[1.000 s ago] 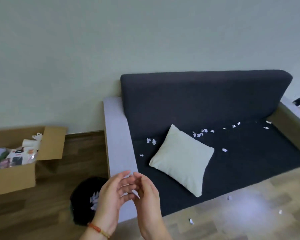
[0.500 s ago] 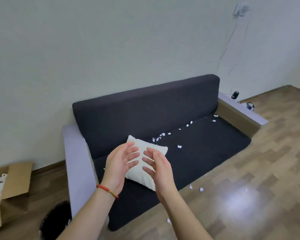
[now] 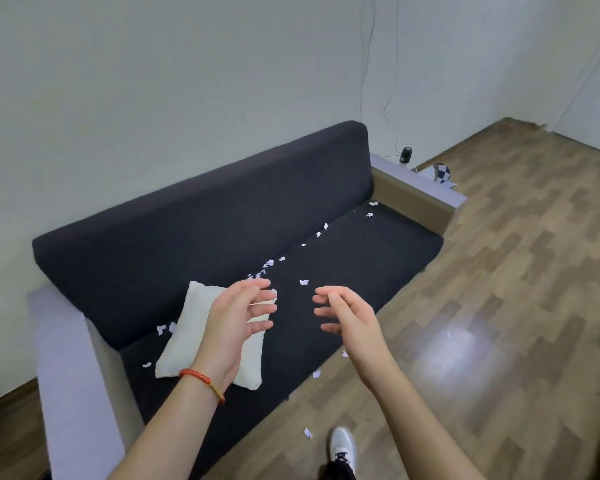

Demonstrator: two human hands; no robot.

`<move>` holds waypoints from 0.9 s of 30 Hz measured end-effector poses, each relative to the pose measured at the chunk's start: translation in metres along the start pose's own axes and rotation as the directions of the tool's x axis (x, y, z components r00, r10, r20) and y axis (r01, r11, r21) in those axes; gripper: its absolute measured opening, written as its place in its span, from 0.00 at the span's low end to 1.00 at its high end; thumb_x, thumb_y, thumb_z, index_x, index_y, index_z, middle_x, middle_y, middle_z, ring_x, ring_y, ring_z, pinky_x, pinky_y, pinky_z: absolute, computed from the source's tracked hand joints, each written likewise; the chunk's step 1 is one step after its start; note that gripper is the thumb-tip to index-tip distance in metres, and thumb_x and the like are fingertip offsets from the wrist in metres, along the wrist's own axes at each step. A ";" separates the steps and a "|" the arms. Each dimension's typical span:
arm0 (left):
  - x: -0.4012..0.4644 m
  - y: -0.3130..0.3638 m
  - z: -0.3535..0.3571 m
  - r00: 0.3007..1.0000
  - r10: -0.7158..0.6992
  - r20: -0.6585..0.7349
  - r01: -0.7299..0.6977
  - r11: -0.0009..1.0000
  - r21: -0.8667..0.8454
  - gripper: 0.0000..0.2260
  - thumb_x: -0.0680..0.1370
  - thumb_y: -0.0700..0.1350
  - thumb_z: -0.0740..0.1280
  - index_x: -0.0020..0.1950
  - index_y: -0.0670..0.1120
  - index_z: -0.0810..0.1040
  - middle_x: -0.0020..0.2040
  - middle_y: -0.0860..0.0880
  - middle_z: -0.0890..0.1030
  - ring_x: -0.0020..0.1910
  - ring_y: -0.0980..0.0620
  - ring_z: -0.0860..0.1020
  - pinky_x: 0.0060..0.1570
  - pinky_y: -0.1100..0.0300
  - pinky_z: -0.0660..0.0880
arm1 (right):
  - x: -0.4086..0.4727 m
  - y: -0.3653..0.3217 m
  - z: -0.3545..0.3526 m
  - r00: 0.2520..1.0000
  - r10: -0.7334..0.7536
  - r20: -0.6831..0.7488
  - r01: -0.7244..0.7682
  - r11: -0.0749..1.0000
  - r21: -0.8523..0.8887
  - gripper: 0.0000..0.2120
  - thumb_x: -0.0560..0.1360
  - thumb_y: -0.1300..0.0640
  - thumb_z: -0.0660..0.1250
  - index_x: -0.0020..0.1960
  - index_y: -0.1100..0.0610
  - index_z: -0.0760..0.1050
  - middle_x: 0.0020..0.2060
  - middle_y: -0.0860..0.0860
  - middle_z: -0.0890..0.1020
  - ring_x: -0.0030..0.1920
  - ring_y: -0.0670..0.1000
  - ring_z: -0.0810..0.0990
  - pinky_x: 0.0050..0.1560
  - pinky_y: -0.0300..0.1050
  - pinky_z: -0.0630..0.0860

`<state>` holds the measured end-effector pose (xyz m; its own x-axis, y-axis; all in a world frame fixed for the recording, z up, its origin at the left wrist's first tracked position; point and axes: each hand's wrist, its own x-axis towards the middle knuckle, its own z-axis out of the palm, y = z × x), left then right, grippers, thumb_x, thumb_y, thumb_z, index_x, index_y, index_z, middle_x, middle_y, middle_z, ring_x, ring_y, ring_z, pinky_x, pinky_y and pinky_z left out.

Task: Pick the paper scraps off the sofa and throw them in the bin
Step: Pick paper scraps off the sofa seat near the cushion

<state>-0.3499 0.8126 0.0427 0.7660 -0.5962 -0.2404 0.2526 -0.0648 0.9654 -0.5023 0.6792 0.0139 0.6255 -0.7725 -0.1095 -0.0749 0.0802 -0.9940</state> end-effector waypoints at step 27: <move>0.320 0.029 0.401 0.999 -0.003 -0.038 0.002 1.000 -0.007 0.13 0.77 0.44 0.62 0.49 0.52 0.87 0.47 0.46 0.88 0.47 0.48 0.87 0.44 0.55 0.83 | 0.467 -0.042 -0.368 0.999 0.002 -0.032 -0.004 0.999 -0.046 0.13 0.85 0.52 0.61 0.57 0.51 0.85 0.54 0.52 0.88 0.51 0.50 0.86 0.51 0.50 0.82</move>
<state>-0.3342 0.2989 0.0339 0.7870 -0.5655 -0.2467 0.2587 -0.0605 0.9641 -0.4928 0.0839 0.0073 0.6004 -0.7919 -0.1116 -0.1131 0.0541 -0.9921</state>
